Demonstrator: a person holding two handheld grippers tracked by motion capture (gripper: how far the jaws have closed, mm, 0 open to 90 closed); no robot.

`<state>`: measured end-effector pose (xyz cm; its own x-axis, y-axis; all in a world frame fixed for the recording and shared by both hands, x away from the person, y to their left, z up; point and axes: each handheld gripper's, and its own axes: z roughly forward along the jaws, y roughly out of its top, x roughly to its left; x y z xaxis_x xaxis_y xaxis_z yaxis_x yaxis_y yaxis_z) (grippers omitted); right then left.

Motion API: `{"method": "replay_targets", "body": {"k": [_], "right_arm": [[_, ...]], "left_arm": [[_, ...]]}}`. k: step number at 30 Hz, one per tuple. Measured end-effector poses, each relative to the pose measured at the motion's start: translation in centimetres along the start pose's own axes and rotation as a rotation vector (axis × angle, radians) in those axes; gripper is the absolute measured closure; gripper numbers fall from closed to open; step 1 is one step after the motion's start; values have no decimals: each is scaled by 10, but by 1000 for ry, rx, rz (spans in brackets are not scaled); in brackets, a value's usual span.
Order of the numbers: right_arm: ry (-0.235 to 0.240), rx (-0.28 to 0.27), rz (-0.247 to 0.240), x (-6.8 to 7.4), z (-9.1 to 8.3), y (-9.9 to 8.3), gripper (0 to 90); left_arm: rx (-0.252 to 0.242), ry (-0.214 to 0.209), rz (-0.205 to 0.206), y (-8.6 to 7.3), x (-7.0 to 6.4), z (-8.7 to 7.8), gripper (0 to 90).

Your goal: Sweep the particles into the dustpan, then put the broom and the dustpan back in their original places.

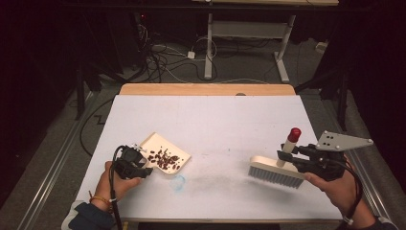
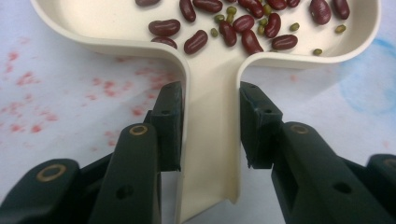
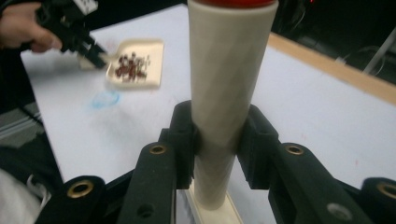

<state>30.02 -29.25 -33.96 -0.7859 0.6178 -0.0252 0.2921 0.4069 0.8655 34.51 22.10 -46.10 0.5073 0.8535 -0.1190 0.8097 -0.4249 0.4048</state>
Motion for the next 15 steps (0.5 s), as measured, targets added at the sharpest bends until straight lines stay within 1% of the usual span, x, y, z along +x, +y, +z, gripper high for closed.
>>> {"method": "replay_targets", "body": {"k": [2, 3, 5, 6, 8, 9, 11, 13, 14, 15], "right_arm": [[14, 46, 8, -4, -2, -2, 703], [16, 64, 8, -7, -1, -3, 703], [28, 118, 8, -12, 5, -4, 703], [43, 125, 16, -16, 8, -5, 703], [55, 139, 36, -25, 14, -6, 702], [57, 135, 45, -30, 18, -6, 701], [76, 131, 66, -41, 25, -4, 697], [47, 130, 77, -52, 35, -3, 685], [47, 128, 82, -57, 40, -3, 675], [38, 131, 100, -63, 46, -3, 663]], "left_arm": [[-1, 9, -23, 1, 4, 2, 625], [-6, 10, -43, 1, 6, 3, 621], [-6, 11, -57, 3, 6, 5, 611], [-12, 16, -62, 3, 5, 5, 608], [-24, 23, -73, 3, 2, 6, 582], [-26, 21, -78, 3, 1, 7, 548], [-32, 28, -77, 1, -4, 7, 488], [-31, 12, -65, 0, -11, 8, 459], [-30, 5, -59, -1, -14, 8, 441], [-31, -3, -56, -2, -16, 7, 434]]}}
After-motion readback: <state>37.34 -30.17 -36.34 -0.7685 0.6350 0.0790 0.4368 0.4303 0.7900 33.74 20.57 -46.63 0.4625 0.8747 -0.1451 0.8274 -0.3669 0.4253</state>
